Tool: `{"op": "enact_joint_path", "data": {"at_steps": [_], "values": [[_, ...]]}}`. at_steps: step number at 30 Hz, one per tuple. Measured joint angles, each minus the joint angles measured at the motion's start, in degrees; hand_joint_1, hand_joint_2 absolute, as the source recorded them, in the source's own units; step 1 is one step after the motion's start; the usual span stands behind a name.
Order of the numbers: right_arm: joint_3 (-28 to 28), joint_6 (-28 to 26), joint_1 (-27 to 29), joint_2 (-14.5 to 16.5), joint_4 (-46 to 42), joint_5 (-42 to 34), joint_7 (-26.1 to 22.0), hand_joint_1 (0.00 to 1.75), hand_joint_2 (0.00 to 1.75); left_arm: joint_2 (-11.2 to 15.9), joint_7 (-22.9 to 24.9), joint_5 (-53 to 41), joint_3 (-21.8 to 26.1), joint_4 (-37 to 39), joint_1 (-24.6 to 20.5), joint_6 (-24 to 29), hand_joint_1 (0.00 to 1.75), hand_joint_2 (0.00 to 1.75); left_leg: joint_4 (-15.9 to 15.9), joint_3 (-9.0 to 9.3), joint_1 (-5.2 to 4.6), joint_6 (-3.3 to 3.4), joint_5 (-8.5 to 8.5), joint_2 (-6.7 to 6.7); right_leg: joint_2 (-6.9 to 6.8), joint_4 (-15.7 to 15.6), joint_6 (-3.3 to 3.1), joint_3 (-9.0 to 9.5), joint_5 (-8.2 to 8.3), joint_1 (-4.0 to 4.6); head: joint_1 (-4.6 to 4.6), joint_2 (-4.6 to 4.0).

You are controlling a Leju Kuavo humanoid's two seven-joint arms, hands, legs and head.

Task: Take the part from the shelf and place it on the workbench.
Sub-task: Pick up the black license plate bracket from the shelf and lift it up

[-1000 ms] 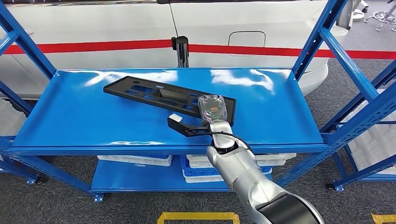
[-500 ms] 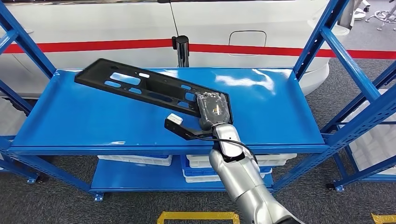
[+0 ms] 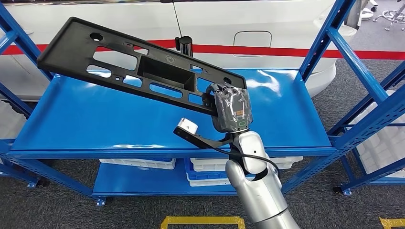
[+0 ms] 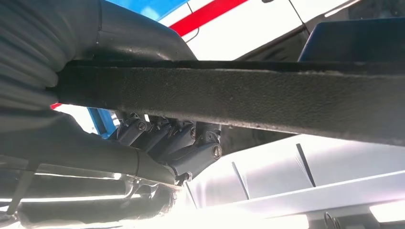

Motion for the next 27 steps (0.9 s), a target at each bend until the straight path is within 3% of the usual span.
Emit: {"op": "enact_joint_path", "data": {"at_steps": [4,8,17,23,27], "values": [[0.4,-0.3,0.2,-0.5,-1.0,0.0,-0.2,1.75,1.75,0.0,0.3,-0.1,0.1,0.0,-0.1,0.0,0.0,0.0,0.0,0.0,0.01,0.0,0.0,0.0,0.0,0.0,0.0,0.0,0.0,0.0,0.0,0.0],[0.6,-2.7,1.3,-1.2,-4.5,0.1,-0.7,1.75,1.75,0.0,1.7,-1.0,0.1,0.0,-0.2,-1.0,0.0,1.75,0.0,-0.01,0.01,0.0,0.0,-0.01,-0.01,0.0,0.0,-0.02,-0.01,0.01,0.01,0.0],[-0.2,-4.4,4.9,-6.4,-17.2,-3.4,-1.8,1.75,1.75,-0.6,2.9,-1.3,0.2,0.2,-0.2,-0.6,0.0,1.75,0.0,-0.02,-0.08,0.03,-0.02,0.0,0.0,0.0,0.01,-0.02,0.0,-0.02,0.01,0.0],[-0.7,4.5,5.7,-8.7,-17.1,-35.1,-9.4,1.75,1.75,-0.4,5.8,2.7,1.3,0.3,-1.3,-5.8,0.0,1.75,0.1,-0.1,-0.17,0.06,-0.02,-0.07,-0.01,-0.1,0.15,0.04,0.1,-0.62,-0.01,0.0],[-1.4,5.3,6.1,-9.3,-17.5,-41.8,-10.5,1.75,1.75,-0.3,6.7,3.4,1.9,0.4,-1.6,-6.5,0.0,1.75,0.3,-0.16,-0.19,0.17,-0.1,-0.07,0.0,-0.1,0.21,0.04,0.13,-1.04,-0.01,0.0]]}}
